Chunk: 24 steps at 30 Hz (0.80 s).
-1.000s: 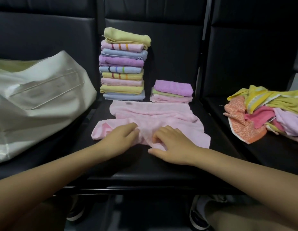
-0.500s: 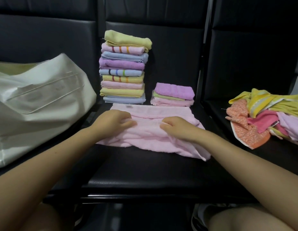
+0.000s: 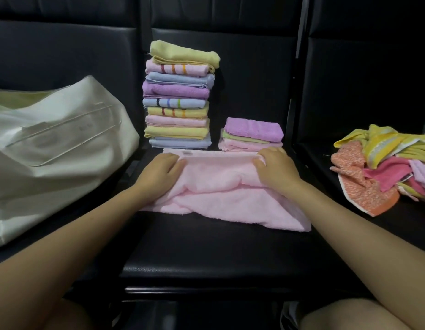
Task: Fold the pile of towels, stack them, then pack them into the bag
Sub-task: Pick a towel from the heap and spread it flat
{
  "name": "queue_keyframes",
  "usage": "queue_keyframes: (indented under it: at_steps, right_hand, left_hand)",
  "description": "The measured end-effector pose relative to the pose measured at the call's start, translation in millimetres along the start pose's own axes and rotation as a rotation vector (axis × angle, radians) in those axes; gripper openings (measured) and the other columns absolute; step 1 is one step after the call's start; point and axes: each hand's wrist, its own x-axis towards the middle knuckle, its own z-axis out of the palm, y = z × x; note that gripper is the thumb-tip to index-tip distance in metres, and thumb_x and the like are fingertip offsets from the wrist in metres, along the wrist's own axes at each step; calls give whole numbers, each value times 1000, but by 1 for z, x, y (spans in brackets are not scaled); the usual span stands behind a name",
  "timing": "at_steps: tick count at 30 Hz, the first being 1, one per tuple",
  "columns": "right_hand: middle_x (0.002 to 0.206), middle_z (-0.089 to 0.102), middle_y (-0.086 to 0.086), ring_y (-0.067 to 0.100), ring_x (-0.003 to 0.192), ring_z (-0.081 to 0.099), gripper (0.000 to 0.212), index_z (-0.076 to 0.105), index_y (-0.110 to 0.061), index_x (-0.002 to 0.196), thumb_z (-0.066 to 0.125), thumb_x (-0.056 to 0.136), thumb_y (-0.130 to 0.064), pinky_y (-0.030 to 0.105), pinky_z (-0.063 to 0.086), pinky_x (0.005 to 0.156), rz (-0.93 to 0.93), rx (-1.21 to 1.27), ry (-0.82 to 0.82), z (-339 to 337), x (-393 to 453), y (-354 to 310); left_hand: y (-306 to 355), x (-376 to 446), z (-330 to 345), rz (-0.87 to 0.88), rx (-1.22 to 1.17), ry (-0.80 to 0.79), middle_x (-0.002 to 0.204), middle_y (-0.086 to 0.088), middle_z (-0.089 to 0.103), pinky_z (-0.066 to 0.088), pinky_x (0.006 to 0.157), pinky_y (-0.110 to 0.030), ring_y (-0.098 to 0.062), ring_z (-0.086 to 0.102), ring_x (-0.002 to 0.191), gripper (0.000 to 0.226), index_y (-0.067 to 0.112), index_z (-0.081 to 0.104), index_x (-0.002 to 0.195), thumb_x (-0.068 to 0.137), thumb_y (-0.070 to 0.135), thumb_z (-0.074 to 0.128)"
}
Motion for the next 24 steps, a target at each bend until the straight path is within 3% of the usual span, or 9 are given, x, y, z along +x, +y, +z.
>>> queue_keyframes:
  at_steps: [3, 5, 10, 13, 15, 18, 22, 24]
  right_hand:
    - [86, 54, -1, 25, 89, 52, 24, 52, -14, 83, 40, 100, -27, 35, 39, 73, 23, 81, -178, 11, -9, 1]
    - [77, 48, -1, 23, 81, 48, 27, 48, -10, 78, 40, 100, -26, 34, 32, 67, -16, 49, -198, 12, -16, 0]
    - [73, 53, 0, 23, 77, 52, 32, 51, -9, 76, 45, 98, -31, 37, 40, 70, -26, 103, -210, -2, -29, 4]
    - [75, 57, 2, 22, 77, 54, 33, 58, -3, 82, 48, 99, -30, 36, 42, 72, -40, 168, -222, -14, -42, 11]
    - [79, 59, 5, 22, 79, 53, 32, 60, -1, 81, 49, 99, -25, 34, 40, 73, -58, 196, -230, -22, -49, 15]
    - [78, 59, 8, 19, 77, 52, 34, 56, -3, 73, 51, 97, -27, 34, 41, 73, -97, 156, -293, -32, -59, 18]
    - [68, 53, -1, 5, 62, 43, 31, 57, -4, 71, 59, 93, -26, 23, 36, 60, -156, 160, -401, -51, -67, 23]
    - [63, 42, -3, 4, 57, 35, 33, 49, -9, 64, 61, 91, -23, 25, 32, 59, -158, 163, -457, -59, -66, 28]
  left_hand:
    - [3, -4, 6, -95, -17, -148, 77, 1, 59, 42, 73, -36, -21, 54, 79, 39, 21, 49, 70, 102, 38, 35]
    - [2, -7, 8, -127, 83, -233, 71, 2, 53, 35, 69, -33, -24, 51, 77, 40, 16, 45, 68, 104, 31, 36]
    - [14, -11, -5, -80, 195, -141, 60, 4, 44, 24, 60, -32, -22, 45, 66, 42, 18, 37, 63, 103, 29, 37]
    - [24, -21, -12, -69, 153, -135, 66, 3, 50, 28, 63, -32, -21, 48, 70, 42, 24, 38, 62, 103, 29, 38]
    - [29, -28, -15, -97, 154, -255, 72, 3, 54, 31, 66, -31, -20, 51, 75, 41, 24, 42, 62, 103, 32, 38]
    - [39, -37, -15, -72, 326, -447, 65, 8, 45, 28, 65, -30, -19, 46, 74, 43, 22, 37, 62, 103, 34, 38]
    - [45, -47, -18, -90, 307, -404, 61, 7, 41, 25, 63, -32, -20, 42, 70, 44, 19, 34, 61, 102, 33, 42]
    - [42, -49, -21, -133, 213, -369, 63, 8, 43, 26, 62, -32, -18, 43, 67, 42, 19, 36, 62, 101, 29, 45]
